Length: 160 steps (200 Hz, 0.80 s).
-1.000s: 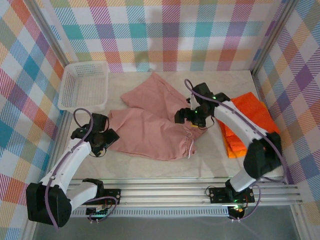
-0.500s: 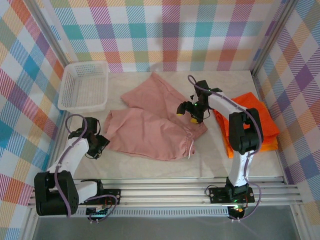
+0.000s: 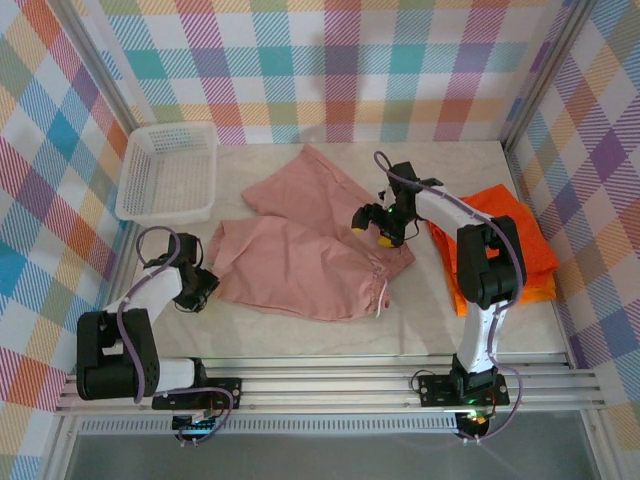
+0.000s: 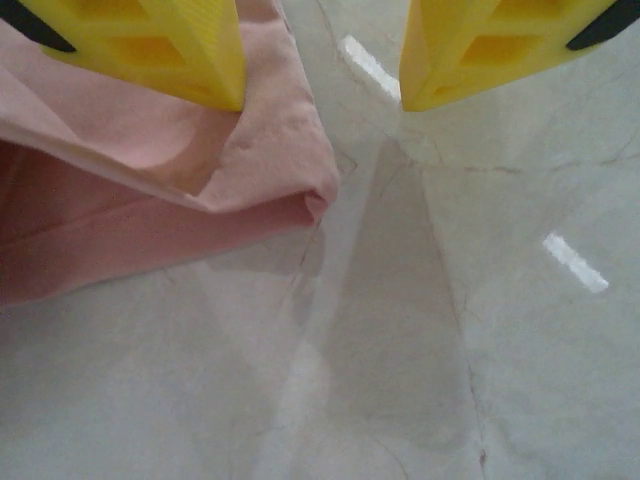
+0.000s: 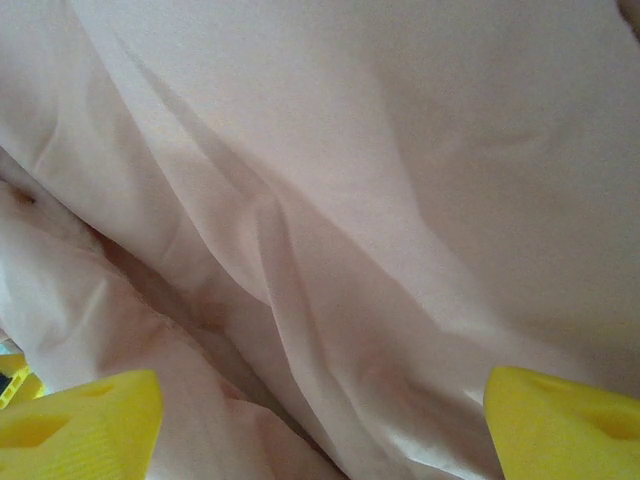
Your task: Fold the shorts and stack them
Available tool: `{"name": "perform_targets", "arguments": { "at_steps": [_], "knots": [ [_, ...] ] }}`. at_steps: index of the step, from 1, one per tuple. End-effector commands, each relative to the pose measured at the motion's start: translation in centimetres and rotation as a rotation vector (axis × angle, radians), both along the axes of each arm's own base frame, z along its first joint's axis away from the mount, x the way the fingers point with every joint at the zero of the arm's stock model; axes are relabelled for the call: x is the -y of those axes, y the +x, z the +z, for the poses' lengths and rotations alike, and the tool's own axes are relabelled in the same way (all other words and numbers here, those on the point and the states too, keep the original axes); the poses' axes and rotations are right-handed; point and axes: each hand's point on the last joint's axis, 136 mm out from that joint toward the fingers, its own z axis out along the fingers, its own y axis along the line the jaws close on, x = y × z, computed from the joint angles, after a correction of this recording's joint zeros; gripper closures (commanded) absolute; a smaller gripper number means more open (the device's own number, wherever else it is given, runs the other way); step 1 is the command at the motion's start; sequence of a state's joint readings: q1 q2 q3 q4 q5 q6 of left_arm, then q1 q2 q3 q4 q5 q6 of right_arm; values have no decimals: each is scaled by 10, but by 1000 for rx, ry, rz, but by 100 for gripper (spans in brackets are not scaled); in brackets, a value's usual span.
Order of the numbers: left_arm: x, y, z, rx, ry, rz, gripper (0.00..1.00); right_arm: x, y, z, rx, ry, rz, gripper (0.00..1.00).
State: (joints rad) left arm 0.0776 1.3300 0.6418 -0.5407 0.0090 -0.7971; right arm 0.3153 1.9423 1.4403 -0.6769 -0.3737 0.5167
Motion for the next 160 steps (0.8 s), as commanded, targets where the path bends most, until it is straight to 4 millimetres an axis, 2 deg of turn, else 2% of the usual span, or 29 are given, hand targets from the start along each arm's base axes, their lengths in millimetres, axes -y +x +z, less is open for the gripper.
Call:
{"name": "perform_targets", "arguments": {
  "at_steps": [1,37,72,90,115,160],
  "knots": [
    [-4,6,-3,1,-6,26,56,-1,-5,-2,-19,17,3,17],
    [-9,11,-4,-2,6,30,66,0,-9,0,-17,16,6,17],
    [-9,21,0,16,-1,-2,87,5,-12,3,8,4,3,17],
    [-10,25,7,34,-2,-20,100,11,-10,-2,4,-16,-7,17],
    [-7,22,20,59,-15,-29,100,17,-3,-14,-25,-28,-28,17],
    [-6,-7,41,92,-9,1,100,36,27,-33,-54,-102,-62,17]
  ]
}}
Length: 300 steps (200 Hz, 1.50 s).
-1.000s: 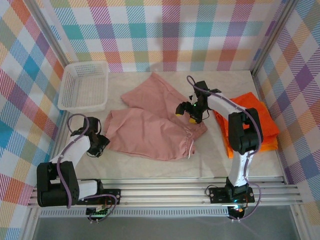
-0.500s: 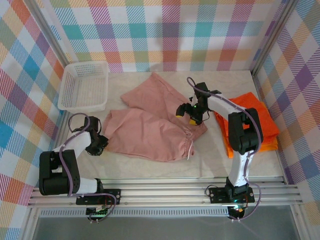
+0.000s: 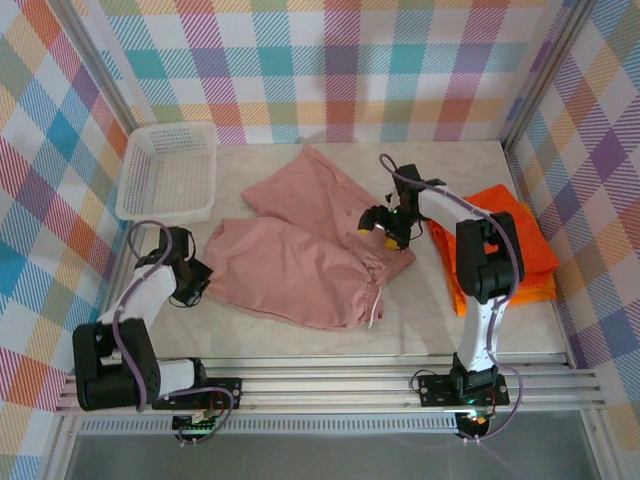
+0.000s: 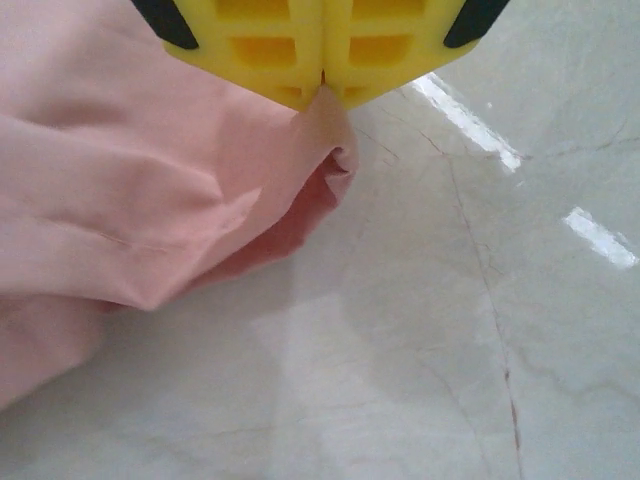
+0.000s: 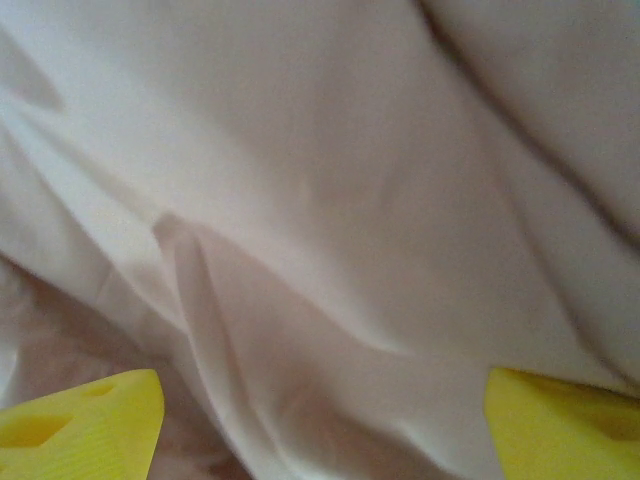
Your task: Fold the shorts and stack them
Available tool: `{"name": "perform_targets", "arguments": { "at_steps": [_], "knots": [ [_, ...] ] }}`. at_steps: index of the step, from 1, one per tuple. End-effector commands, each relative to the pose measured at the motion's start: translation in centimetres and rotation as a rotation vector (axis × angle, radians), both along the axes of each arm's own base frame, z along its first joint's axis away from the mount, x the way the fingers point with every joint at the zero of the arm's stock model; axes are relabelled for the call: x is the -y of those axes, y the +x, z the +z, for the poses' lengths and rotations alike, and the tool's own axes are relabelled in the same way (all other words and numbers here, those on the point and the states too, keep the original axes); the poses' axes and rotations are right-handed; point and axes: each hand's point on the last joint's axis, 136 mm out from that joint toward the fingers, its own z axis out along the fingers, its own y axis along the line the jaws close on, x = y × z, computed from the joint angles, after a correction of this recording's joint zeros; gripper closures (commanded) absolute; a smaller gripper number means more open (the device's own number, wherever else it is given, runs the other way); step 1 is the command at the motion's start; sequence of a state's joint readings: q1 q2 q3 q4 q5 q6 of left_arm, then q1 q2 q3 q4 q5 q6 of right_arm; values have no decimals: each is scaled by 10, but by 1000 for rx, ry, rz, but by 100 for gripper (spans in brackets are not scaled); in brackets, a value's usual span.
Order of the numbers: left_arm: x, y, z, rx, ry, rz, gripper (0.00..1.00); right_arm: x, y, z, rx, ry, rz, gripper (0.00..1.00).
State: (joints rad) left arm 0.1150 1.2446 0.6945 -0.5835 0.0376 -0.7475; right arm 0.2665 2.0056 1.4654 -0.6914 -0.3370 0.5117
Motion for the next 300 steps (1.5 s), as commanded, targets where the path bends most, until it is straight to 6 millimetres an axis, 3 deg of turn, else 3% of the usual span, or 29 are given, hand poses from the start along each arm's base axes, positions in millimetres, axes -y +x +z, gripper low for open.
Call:
{"name": "perform_targets", "arguments": {
  "at_steps": [1,57,121,157,173,186,194,200,221,238,271,300],
  "knots": [
    [0,-21,8,-6,-8,21,100,13,15,-12,-18,-54,-7,17],
    [13,-44,5,21,-67,42,100,27,59,-32,-31,-147,4,17],
    [26,-51,1,14,-86,12,100,37,124,-25,55,-153,6,16],
    [32,-54,-1,9,-78,-5,100,29,149,-6,116,-83,-1,14],
    [33,-54,-3,10,-79,-4,100,20,153,17,152,-24,-3,14],
    [35,-54,-4,11,-83,-4,100,13,151,49,204,28,-4,13],
    [36,-53,-5,10,-86,-5,100,11,147,62,231,50,-12,12],
    [36,-53,-6,12,-88,-7,100,8,143,86,280,71,-17,12],
    [38,-52,-7,13,-92,-10,100,9,119,135,378,123,-60,11],
    [39,-51,-9,15,-94,-9,100,18,86,155,389,130,-118,12],
    [40,-50,-10,20,-97,-10,100,35,7,135,314,148,-225,14],
    [41,-49,-10,23,-98,-14,100,50,-54,95,254,132,-281,17]
  ]
}}
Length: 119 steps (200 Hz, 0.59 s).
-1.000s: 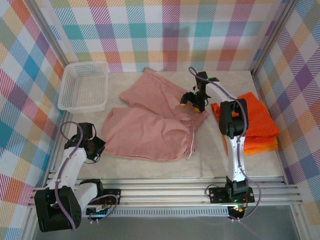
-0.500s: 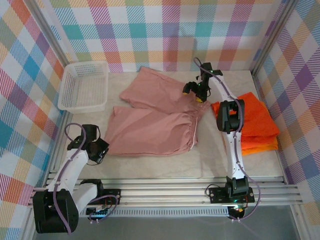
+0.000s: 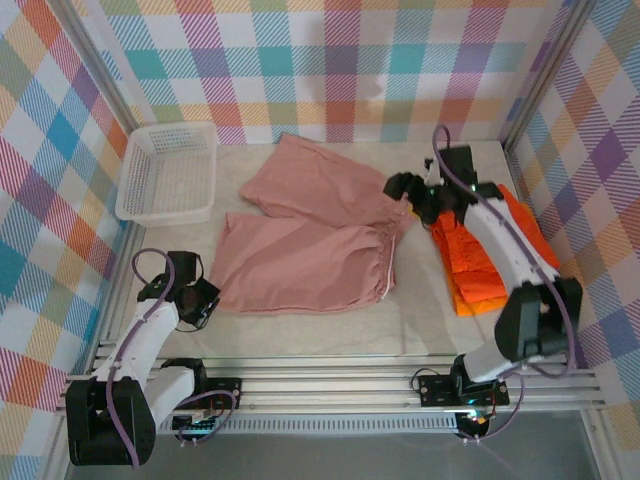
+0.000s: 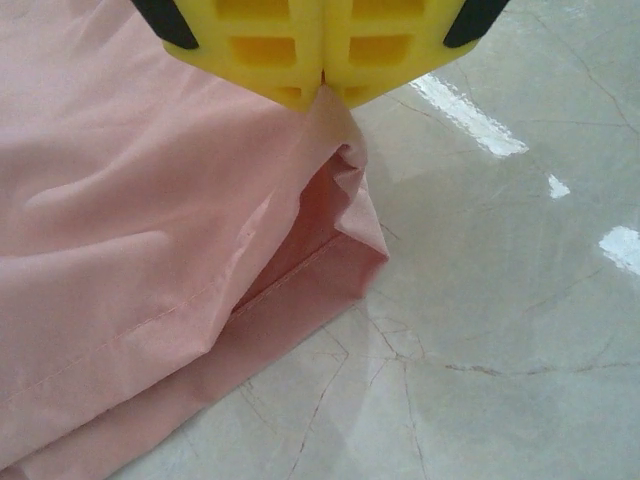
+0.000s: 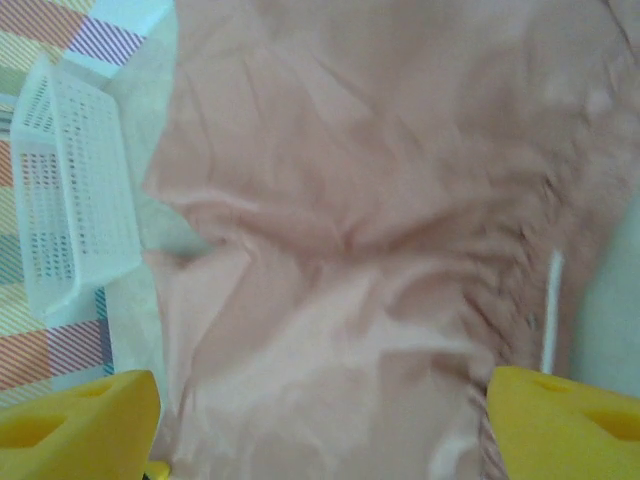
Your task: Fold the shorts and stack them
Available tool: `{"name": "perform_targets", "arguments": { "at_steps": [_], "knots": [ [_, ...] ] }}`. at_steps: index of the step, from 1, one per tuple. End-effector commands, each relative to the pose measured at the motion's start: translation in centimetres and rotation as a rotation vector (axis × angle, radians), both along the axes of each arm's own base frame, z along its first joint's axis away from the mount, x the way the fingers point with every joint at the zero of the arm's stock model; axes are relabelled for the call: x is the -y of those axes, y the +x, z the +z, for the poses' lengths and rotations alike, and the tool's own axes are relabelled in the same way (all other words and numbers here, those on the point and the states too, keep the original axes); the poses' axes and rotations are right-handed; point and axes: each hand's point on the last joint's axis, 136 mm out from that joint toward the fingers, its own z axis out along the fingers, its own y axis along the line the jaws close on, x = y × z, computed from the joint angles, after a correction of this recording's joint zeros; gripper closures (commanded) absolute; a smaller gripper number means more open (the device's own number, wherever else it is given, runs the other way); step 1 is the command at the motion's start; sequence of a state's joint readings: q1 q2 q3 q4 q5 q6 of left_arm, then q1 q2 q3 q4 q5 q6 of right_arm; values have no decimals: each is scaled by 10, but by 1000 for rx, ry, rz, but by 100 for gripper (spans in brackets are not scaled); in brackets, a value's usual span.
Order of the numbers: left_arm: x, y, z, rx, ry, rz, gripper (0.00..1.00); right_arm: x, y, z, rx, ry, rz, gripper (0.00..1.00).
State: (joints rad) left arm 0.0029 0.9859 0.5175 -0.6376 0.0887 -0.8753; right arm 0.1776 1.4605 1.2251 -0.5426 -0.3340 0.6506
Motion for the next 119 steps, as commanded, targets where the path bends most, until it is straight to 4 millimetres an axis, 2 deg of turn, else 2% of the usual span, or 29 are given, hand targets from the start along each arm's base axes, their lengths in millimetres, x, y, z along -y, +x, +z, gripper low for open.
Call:
{"name": "perform_targets", "arguments": {
  "at_steps": [1,26,58,85,119],
  "knots": [
    [3,-1,-3,-2,-8,-2,100,7,-33,-51,-123,16,-73,17],
    [3,1,-2,7,-6,-3,100,8,-64,-78,-170,57,-93,20],
    [3,2,-3,7,-9,3,100,0,-89,-107,-254,47,-73,24],
    [3,2,-3,7,-10,2,100,-5,-97,-125,-291,42,-69,27],
    [3,1,-4,5,-8,3,100,-9,-95,-135,-313,30,-61,32]
  ]
}}
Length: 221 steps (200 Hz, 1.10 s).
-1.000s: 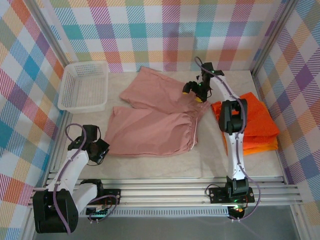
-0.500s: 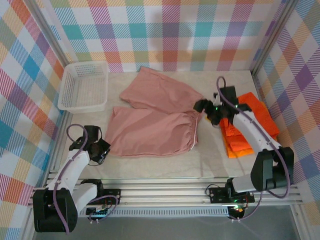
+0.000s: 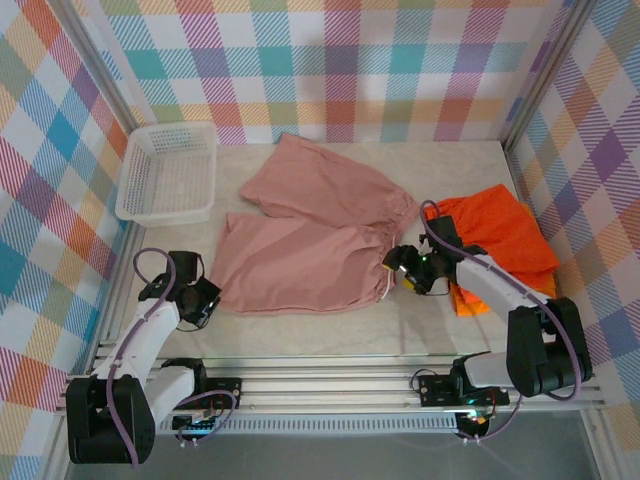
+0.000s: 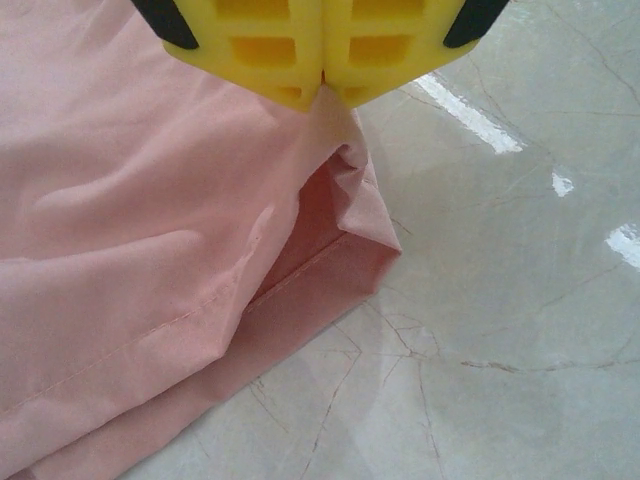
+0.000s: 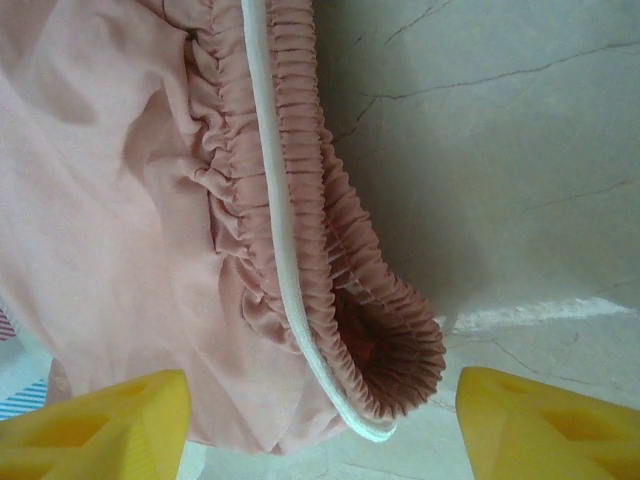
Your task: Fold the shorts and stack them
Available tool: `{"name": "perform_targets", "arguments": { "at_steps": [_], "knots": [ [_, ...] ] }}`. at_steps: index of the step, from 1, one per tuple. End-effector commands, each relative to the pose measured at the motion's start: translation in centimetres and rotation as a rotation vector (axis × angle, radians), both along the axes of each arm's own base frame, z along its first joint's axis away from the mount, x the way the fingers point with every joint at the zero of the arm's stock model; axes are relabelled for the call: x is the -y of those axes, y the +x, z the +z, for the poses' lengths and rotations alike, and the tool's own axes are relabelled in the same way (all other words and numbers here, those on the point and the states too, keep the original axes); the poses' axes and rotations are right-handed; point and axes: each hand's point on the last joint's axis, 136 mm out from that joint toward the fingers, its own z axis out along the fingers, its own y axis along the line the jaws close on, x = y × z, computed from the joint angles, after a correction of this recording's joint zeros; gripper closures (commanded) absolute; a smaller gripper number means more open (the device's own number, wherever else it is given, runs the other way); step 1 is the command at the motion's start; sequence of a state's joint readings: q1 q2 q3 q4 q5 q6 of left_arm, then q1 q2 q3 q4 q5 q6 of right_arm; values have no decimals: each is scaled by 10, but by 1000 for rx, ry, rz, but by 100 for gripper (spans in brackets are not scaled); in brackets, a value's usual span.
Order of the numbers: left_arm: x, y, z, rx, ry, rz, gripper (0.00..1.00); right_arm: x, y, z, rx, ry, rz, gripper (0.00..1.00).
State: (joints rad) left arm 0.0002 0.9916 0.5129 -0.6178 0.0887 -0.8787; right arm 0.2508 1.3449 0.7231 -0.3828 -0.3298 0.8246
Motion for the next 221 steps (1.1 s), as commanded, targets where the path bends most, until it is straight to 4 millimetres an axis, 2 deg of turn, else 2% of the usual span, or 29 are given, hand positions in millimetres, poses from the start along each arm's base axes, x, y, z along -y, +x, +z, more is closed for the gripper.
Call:
{"name": "perform_targets", "arguments": {
  "at_steps": [1,43,90,108,137,157,175,221],
  "knots": [
    [2,-1,-3,-5,-6,3,100,-5,4,-6,-5,9,-2,32],
    [2,-4,-5,-7,-6,6,100,-9,-7,-27,-77,-19,11,36],
    [2,-5,-6,-10,-4,9,100,-15,-10,-39,-108,-34,25,41],
    [2,-3,-5,-3,-5,9,100,-14,-10,-44,-119,-48,22,50],
    [1,3,5,19,2,9,100,-9,-5,-40,-116,-80,7,72],
    [-5,9,24,48,44,-2,100,-6,0,-28,-98,-102,3,91],
    [-12,16,55,92,92,-15,100,-3,3,-9,-69,-110,20,100],
    [-21,31,149,233,174,-42,100,11,5,48,14,-94,45,100]
  ]
}}
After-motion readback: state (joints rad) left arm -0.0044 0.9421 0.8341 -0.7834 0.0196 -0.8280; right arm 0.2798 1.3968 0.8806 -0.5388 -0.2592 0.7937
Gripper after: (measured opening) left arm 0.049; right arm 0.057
